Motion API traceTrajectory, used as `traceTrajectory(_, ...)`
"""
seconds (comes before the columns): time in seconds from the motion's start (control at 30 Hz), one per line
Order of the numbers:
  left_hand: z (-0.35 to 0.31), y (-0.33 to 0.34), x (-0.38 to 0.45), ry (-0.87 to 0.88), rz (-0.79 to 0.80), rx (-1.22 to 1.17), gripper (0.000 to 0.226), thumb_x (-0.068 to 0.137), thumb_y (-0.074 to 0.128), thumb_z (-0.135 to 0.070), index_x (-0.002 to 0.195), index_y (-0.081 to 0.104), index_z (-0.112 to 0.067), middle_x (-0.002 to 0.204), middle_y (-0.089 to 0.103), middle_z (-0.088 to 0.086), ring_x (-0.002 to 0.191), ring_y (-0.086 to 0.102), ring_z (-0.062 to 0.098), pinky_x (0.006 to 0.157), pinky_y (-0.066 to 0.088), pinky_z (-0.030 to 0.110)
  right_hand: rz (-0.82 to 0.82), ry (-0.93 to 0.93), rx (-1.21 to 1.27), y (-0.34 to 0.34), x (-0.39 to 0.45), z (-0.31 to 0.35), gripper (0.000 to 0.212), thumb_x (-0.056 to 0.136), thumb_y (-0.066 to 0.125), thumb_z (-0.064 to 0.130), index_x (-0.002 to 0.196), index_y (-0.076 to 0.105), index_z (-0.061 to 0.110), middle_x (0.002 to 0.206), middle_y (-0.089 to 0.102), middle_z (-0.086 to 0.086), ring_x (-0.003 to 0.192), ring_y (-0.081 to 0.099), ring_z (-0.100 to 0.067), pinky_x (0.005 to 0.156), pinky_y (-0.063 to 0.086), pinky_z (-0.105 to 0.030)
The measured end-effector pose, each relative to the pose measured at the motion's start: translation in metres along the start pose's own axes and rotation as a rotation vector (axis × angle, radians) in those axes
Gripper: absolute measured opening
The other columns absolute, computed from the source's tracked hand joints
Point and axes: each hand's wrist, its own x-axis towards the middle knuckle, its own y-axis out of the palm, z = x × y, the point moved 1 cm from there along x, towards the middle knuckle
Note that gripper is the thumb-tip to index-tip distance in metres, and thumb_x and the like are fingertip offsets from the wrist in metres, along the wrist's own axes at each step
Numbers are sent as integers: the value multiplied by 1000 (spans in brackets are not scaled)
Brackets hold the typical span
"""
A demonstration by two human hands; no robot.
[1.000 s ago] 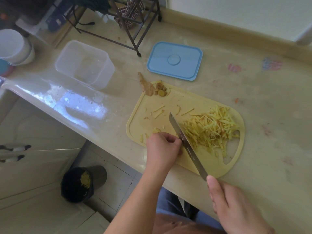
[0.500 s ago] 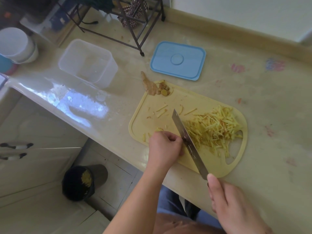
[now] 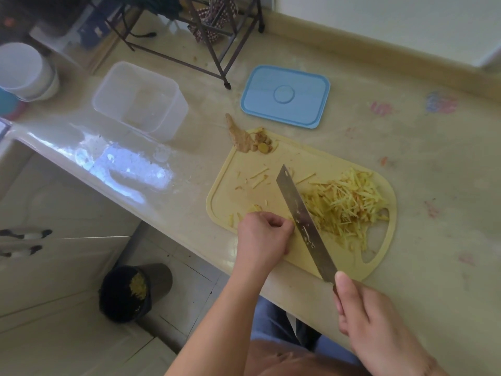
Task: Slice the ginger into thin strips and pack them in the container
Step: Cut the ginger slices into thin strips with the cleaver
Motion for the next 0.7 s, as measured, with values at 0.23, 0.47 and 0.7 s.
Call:
traceTrajectory(0.23, 4, 2, 2, 29, -7, 22, 20, 87, 64, -16, 69, 74, -15, 44, 61, -3, 41, 50, 2, 44, 37, 11, 16, 16, -15, 4, -3, 5, 58, 82, 20, 61, 59, 45, 14, 45, 51, 8, 44, 45, -6, 53, 35, -27)
traceTrajectory(0.47, 8, 7, 1, 57, -47, 45, 22, 85, 64, -15, 64, 69, -18, 55, 66, 6, 48, 55, 12, 46, 41, 20, -19, 6, -12, 13, -1, 3, 55, 81, 16, 63, 55, 43, 22, 51, 56, 19, 52, 51, -3, 55, 37, -21)
traceTrajectory(0.7, 11, 4, 0, 72, -15, 32, 18, 89, 63, -16, 77, 76, -19, 61, 69, 1, 57, 65, 17, 58, 52, 29, -64, -4, 16, 19, 23, 1, 72, 80, 8, 77, 51, 40, 18, 46, 53, 12, 43, 45, -7, 52, 37, -28)
